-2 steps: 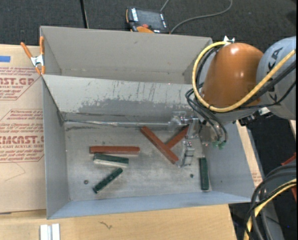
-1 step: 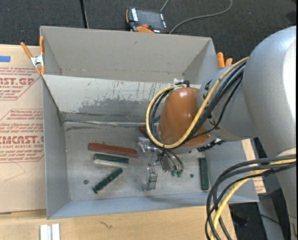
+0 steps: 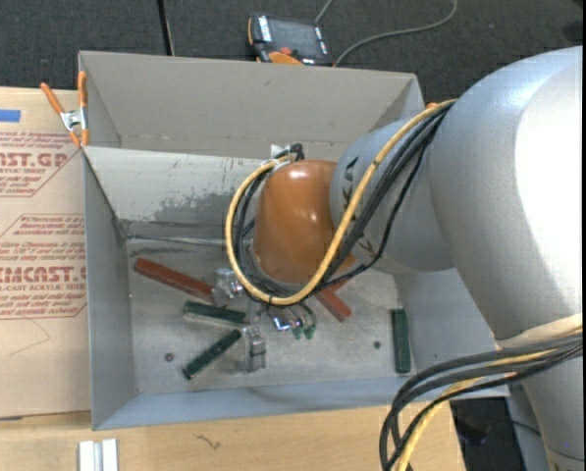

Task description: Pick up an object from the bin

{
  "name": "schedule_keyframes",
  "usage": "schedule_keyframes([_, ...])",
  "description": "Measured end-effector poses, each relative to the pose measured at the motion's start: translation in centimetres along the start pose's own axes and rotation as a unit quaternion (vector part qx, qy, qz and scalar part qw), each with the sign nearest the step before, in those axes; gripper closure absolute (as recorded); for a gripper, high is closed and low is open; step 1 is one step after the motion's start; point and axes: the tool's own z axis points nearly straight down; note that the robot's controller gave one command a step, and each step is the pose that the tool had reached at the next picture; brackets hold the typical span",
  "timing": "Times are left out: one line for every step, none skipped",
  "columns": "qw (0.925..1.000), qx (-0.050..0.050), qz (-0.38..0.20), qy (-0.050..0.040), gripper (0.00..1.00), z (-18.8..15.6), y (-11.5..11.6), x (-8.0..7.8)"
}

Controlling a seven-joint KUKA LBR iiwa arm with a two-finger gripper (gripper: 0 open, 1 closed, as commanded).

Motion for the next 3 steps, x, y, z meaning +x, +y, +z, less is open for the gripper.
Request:
schedule_keyframes([0.9997,0.000,0.025,0.0006,0.00,1.5,5.8,0.0])
schedule_keyframes([0.9996,0.000,0.027,-0.0026,1.00,1.4,5.5,-0.2])
schedule_keyframes([0.9998,0.001,-0.019,-0.0030,1.00,-11.5,6.2,0.4])
